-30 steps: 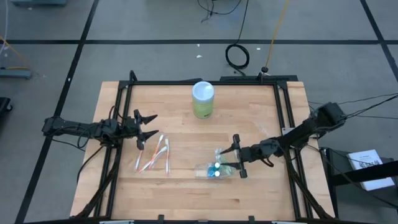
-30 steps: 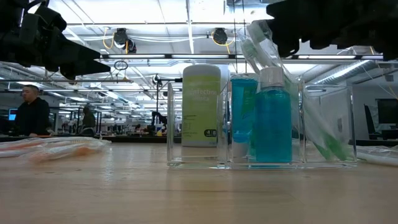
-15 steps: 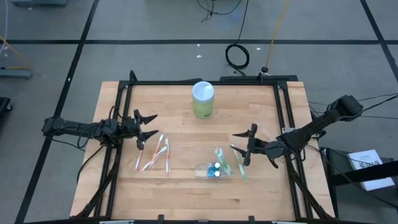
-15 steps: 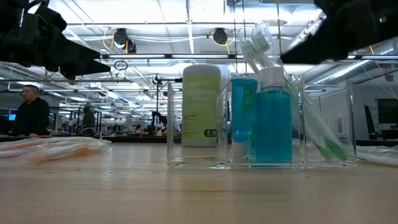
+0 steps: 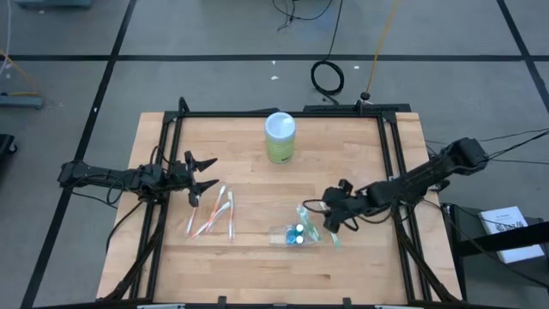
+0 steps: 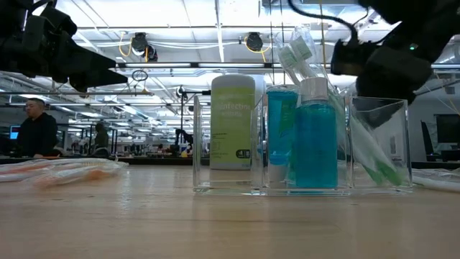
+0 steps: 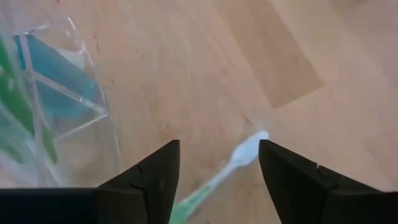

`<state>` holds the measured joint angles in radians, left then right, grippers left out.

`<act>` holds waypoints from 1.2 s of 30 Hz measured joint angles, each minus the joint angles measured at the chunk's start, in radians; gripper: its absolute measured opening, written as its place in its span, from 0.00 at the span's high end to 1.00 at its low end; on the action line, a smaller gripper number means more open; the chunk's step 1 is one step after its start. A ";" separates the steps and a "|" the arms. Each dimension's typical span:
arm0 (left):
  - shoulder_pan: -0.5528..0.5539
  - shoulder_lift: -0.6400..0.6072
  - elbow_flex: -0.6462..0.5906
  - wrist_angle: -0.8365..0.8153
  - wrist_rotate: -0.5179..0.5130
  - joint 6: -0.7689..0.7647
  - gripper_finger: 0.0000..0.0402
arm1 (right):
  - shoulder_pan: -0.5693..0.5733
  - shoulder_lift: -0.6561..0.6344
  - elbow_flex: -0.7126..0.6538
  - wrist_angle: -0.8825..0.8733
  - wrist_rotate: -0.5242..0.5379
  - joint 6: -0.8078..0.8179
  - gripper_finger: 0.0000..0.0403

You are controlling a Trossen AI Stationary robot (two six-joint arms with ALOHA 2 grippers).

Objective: Pick & Place toothbrushing station
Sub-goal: Put the green toothbrush into the right section of the transparent organizer

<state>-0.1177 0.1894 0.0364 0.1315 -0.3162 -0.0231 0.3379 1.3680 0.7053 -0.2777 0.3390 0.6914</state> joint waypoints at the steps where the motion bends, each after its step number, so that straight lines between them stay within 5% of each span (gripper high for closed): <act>1: 0.000 0.000 0.000 0.000 0.000 0.000 0.44 | -0.008 0.017 0.006 -0.002 -0.001 -0.001 0.48; 28: 0.000 0.000 0.000 0.000 0.000 0.000 0.44 | -0.069 0.104 0.006 -0.064 -0.029 0.112 0.50; 36: 0.000 0.000 0.000 0.000 0.000 0.000 0.44 | -0.070 0.104 0.006 -0.064 -0.027 0.111 0.57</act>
<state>-0.1177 0.1894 0.0364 0.1315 -0.3161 -0.0231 0.2680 1.4723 0.7113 -0.3416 0.3115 0.8026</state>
